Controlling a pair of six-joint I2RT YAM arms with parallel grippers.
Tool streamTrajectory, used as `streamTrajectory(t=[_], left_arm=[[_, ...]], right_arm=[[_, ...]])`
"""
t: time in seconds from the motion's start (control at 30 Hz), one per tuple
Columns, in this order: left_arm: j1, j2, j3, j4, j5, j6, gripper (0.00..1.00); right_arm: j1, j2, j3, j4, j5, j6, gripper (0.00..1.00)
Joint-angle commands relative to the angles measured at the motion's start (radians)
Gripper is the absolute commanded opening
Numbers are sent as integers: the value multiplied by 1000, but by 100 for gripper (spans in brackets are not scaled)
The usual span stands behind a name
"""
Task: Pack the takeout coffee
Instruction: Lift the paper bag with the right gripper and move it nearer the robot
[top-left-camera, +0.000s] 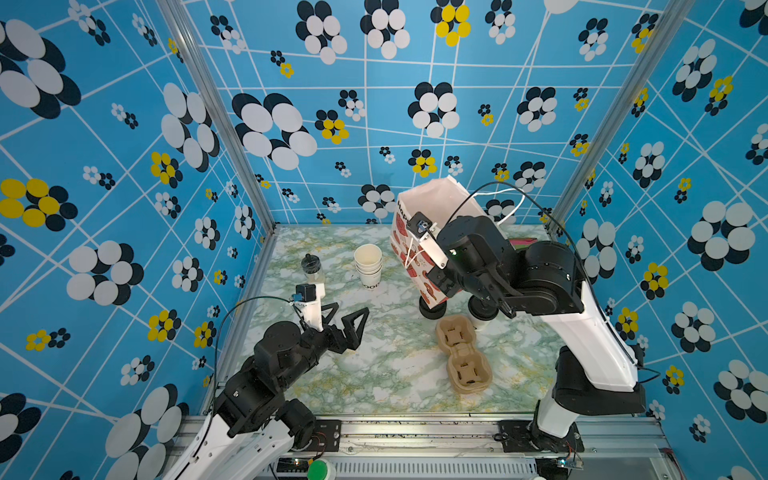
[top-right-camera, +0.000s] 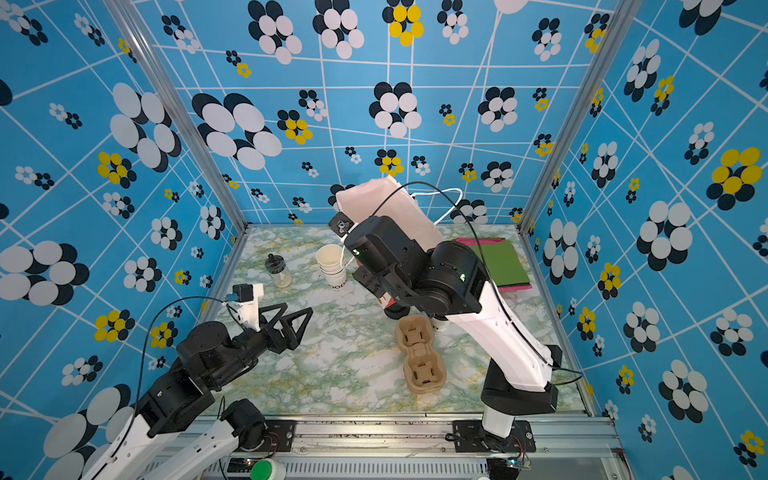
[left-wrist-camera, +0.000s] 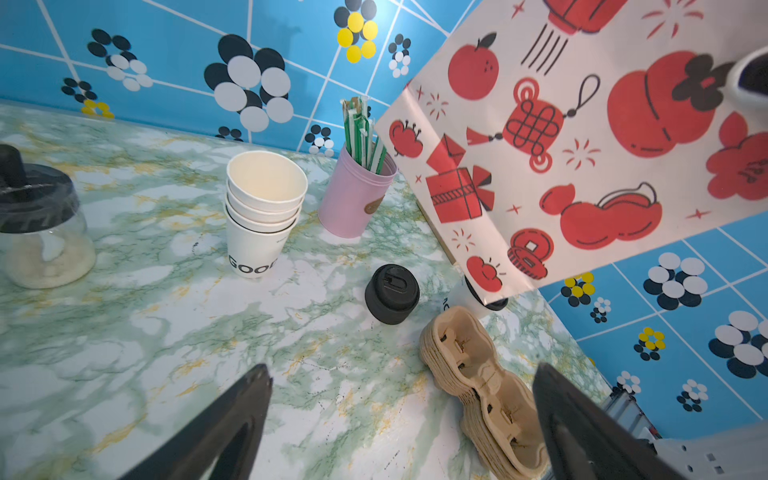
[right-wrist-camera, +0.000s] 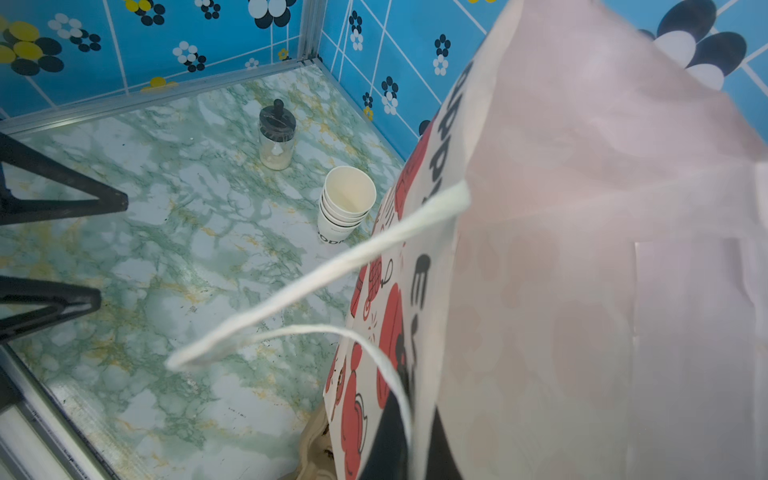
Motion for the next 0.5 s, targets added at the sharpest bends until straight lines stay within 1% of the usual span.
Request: streamTrajectory(t=[0.0, 0.1, 0.23, 0.47], left_arm=[[47, 10, 69, -78, 17, 29, 99], [92, 31, 109, -116, 29, 31, 99], [144, 49, 137, -120, 70, 35, 99], [240, 88, 182, -137, 142, 32, 99]], right_arm=[[36, 11, -21, -22, 33, 70, 0], [67, 25, -29, -13, 17, 91, 0], [89, 34, -66, 7, -16, 118, 0], [99, -10, -238, 100, -88, 181, 0]])
